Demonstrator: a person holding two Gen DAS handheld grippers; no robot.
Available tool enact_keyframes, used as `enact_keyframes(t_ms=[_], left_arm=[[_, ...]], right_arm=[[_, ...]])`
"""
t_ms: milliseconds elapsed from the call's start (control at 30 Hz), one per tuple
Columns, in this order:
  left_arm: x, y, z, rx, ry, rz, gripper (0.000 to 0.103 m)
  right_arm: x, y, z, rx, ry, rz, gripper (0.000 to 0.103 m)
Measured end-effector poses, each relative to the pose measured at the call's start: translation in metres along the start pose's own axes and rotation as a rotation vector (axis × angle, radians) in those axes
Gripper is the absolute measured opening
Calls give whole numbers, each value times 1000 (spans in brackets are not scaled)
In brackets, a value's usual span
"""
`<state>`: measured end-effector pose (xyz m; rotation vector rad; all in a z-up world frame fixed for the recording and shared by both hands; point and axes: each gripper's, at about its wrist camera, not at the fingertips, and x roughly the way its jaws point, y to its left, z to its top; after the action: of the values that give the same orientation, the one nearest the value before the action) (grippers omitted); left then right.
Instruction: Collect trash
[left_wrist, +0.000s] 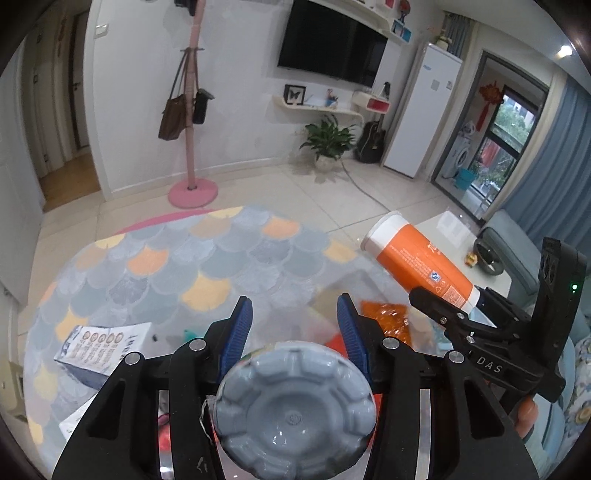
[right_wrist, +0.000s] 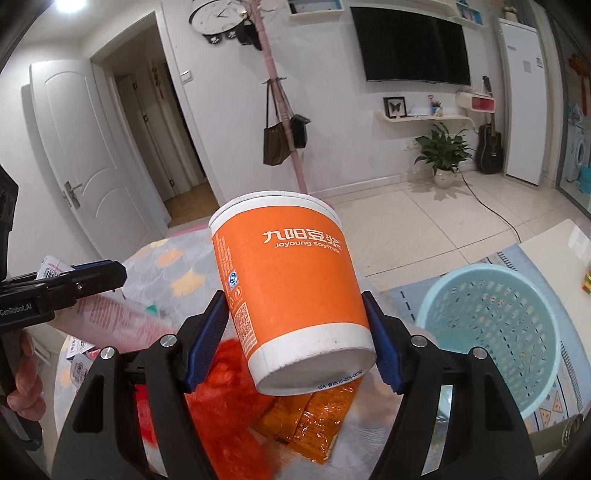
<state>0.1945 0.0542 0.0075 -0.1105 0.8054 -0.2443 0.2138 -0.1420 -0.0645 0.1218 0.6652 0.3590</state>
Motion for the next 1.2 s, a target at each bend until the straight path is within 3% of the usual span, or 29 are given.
enact_keyframes(t_ms=[233,500,667,733,867,1067,1200], left_arm=[[-9,-6,-12,12,-11,28,46],[-56,5,-86,-56,-9,92,46],[-56,5,-114,-85,122,122,53],[-51,5,-118,-86,159,108,59],[-35,11,-116,-120,221,76,59],[-18,19,-108,-144,209,103,59],[-11,25,-100,-160,222,89,49]], right_arm=[[-6,-12,-10,9,10,-13,68],[-19,-8,-27,-6,1,-7,68],[-26,-4,-33,-1,8,11,68],[-28,-1,-35,0,9,15,68],[-40,6,-40,-10,-3,14,68],[-52,4,-39,-15,-17,-1,68],[-53,-2,-41,-9,-17,-10,68]])
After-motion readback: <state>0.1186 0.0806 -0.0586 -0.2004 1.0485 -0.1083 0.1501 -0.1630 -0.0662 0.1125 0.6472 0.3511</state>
